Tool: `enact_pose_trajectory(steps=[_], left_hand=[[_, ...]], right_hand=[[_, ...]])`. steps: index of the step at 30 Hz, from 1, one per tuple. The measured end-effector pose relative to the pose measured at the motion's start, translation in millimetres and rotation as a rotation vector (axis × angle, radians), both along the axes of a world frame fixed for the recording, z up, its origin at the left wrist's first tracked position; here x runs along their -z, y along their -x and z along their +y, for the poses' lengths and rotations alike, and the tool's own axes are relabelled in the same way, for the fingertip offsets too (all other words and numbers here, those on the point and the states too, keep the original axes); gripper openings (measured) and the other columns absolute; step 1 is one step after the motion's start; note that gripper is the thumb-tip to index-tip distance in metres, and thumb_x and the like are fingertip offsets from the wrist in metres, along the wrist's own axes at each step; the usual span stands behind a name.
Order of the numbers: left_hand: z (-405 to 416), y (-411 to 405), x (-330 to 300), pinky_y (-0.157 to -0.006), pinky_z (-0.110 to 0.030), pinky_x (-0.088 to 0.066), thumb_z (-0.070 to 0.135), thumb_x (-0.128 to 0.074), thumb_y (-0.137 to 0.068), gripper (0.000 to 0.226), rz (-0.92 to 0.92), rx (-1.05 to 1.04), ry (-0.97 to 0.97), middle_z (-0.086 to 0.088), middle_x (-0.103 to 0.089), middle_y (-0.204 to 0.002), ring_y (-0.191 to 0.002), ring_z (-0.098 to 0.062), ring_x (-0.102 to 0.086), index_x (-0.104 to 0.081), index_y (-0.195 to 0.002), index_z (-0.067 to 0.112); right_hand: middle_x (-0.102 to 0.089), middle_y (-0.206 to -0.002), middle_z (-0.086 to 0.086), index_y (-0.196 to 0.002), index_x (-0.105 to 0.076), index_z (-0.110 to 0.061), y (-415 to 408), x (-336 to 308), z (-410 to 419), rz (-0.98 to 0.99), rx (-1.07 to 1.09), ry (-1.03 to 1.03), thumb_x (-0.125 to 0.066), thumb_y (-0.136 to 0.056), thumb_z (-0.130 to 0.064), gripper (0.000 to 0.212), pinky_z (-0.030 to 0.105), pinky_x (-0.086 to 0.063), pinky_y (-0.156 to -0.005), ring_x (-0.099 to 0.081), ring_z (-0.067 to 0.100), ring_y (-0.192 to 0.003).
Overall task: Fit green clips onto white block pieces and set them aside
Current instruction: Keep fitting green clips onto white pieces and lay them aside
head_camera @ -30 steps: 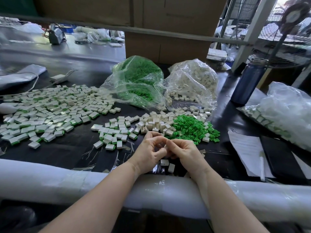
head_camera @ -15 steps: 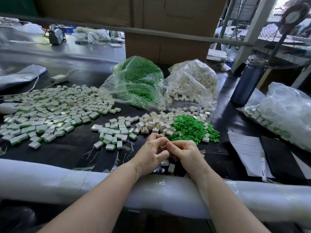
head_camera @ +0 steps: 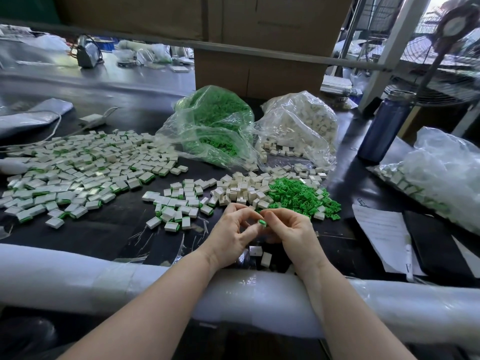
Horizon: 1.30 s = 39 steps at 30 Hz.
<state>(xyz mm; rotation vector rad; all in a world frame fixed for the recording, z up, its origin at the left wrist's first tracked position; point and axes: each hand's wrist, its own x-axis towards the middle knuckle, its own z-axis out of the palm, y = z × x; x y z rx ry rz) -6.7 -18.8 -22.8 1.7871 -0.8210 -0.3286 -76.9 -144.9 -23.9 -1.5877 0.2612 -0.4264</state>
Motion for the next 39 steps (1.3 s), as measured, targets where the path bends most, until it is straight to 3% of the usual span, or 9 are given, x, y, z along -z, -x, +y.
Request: enact_pose_trajectory(steps=[5, 12, 16, 22, 25, 29, 32, 39], left_hand=[[-0.2, -1.5, 2.0, -0.076, -0.013, -0.045, 0.014, -0.06, -0.089, 0.006, -0.01, -0.01, -0.024, -0.002, -0.043, -0.106, -0.079, -0.01, -0.05, -0.062, -0.088, 0.019], [-0.6, -3.1, 5.7, -0.072, -0.013, -0.046, 0.019, -0.061, -0.088, 0.003, -0.05, -0.032, -0.044, 0.001, -0.053, -0.098, -0.077, -0.008, -0.053, -0.062, -0.091, 0.021], [0.9, -5.4, 8.1, -0.072, -0.02, -0.051, 0.018, -0.06, -0.089, 0.006, -0.009, -0.154, 0.004, 0.004, -0.065, -0.081, -0.076, -0.012, -0.061, -0.064, -0.092, 0.021], [4.3, -9.6, 7.7, -0.065, -0.016, -0.054, 0.008, -0.057, -0.089, 0.019, 0.017, -0.466, 0.094, 0.003, -0.066, -0.082, -0.068, -0.008, -0.064, -0.064, -0.105, 0.016], [6.3, -13.6, 7.7, -0.07, -0.004, -0.042, 0.006, -0.057, -0.09, 0.02, -0.086, -0.631, 0.061, -0.004, -0.06, -0.1, -0.08, -0.011, -0.058, -0.068, -0.106, 0.011], [7.4, -14.7, 6.8, -0.085, -0.005, -0.028, 0.005, -0.057, -0.089, 0.028, -0.126, -0.703, -0.034, -0.013, -0.044, -0.121, -0.095, -0.013, -0.045, -0.062, -0.116, 0.0], [6.9, -14.3, 7.4, -0.092, -0.01, -0.027, 0.007, -0.058, -0.088, 0.038, -0.133, -0.69, -0.123, -0.013, -0.036, -0.128, -0.108, -0.019, -0.044, -0.053, -0.124, -0.005], [3.8, -10.5, 6.9, -0.11, -0.027, -0.02, 0.02, -0.057, -0.091, 0.042, -0.201, -0.63, -0.371, -0.013, -0.023, -0.144, -0.135, -0.027, -0.02, -0.049, -0.125, -0.002]], right_hand=[[-0.065, -0.067, 0.007, -0.076, -0.065, -0.007, 2.5, 0.6, -3.2, -0.008, 0.028, 0.087, -0.066, -0.082, -0.001, 0.009, 0.019, -0.048, -0.049, -0.06, 0.008, -0.056], [-0.061, -0.065, -0.002, -0.076, -0.063, -0.01, 0.8, -0.6, -1.0, 0.024, 0.033, 0.197, -0.063, -0.085, -0.003, 0.012, 0.016, -0.045, -0.052, -0.055, -0.001, -0.052], [-0.061, -0.066, -0.006, -0.075, -0.063, -0.019, 1.5, 0.2, -5.5, 0.018, 0.154, 0.252, -0.065, -0.086, -0.011, 0.014, 0.021, -0.044, -0.058, -0.052, 0.004, -0.057], [-0.062, -0.065, -0.002, -0.07, -0.064, -0.019, 1.9, 2.8, -10.3, 0.017, 0.338, 0.276, -0.068, -0.082, -0.009, 0.016, 0.011, -0.043, -0.055, -0.053, 0.006, -0.059], [-0.063, -0.067, -0.002, -0.071, -0.064, -0.019, 0.6, 4.2, -12.1, 0.053, 0.39, 0.333, -0.069, -0.082, -0.011, 0.015, 0.011, -0.043, -0.058, -0.055, 0.009, -0.063], [-0.06, -0.066, -0.004, -0.07, -0.063, -0.018, 0.5, 5.7, -14.5, 0.085, 0.45, 0.363, -0.069, -0.082, -0.011, 0.015, 0.014, -0.041, -0.058, -0.053, 0.008, -0.063], [-0.059, -0.067, -0.002, -0.071, -0.063, -0.016, 0.3, 6.0, -15.1, 0.11, 0.476, 0.381, -0.068, -0.082, -0.012, 0.014, 0.023, -0.041, -0.062, -0.053, 0.013, -0.065], [-0.058, -0.071, -0.002, -0.073, -0.063, -0.016, -0.6, 6.0, -14.4, 0.148, 0.467, 0.45, -0.067, -0.083, -0.011, 0.012, 0.022, -0.036, -0.064, -0.052, 0.014, -0.068]])
